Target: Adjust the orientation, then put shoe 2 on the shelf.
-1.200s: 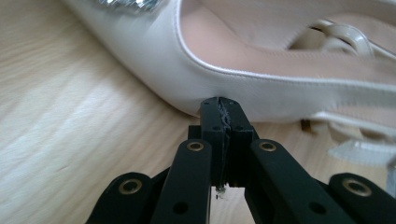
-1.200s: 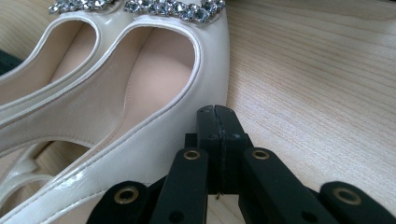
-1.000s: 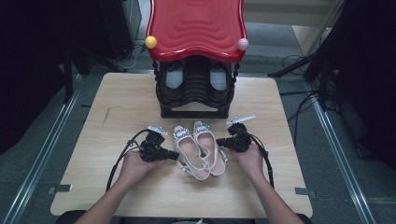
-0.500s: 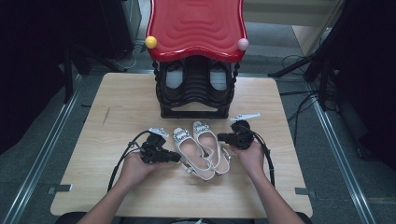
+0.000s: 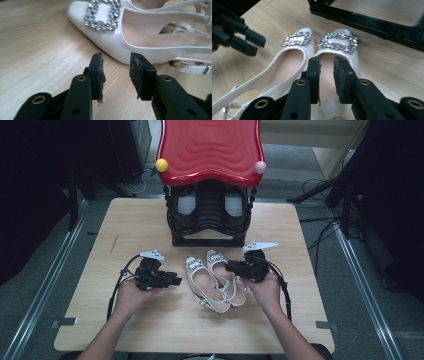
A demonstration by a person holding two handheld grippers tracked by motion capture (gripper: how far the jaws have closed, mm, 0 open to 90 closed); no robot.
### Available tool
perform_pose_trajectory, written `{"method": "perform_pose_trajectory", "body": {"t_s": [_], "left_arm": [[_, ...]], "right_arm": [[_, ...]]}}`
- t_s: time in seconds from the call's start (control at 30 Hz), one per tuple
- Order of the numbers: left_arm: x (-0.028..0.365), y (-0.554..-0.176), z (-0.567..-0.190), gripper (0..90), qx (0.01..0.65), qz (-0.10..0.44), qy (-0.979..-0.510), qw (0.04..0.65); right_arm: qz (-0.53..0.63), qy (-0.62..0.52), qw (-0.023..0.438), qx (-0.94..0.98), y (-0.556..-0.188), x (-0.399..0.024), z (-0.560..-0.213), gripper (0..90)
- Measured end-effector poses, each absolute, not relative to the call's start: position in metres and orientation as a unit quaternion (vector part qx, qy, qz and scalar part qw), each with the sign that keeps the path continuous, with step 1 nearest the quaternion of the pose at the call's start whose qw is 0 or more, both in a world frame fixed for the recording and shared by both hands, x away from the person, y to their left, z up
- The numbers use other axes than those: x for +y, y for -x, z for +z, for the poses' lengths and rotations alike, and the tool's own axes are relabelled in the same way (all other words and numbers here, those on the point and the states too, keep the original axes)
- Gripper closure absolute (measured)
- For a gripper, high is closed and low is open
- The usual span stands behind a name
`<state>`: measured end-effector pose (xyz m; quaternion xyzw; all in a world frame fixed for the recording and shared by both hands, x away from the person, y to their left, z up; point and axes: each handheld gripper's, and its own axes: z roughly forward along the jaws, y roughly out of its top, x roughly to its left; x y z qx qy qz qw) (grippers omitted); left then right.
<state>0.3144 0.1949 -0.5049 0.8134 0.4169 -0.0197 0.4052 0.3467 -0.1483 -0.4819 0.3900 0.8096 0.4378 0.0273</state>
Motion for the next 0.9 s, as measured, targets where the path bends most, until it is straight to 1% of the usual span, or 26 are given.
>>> {"method": "perform_pose_trajectory", "body": {"t_s": [0.43,0.9], "left_arm": [[0.210,-0.316,-0.499,57.7,0.428,-0.001,-0.805,0.410],[0.208,-0.315,-0.499,56.9,0.426,0.010,-0.809,0.405]], "right_arm": [[0.438,-0.371,0.022,0.819,-0.331,-0.131,-0.477,71.1],[0.428,-0.356,0.015,0.830,-0.320,-0.114,-0.481,68.0]]}}
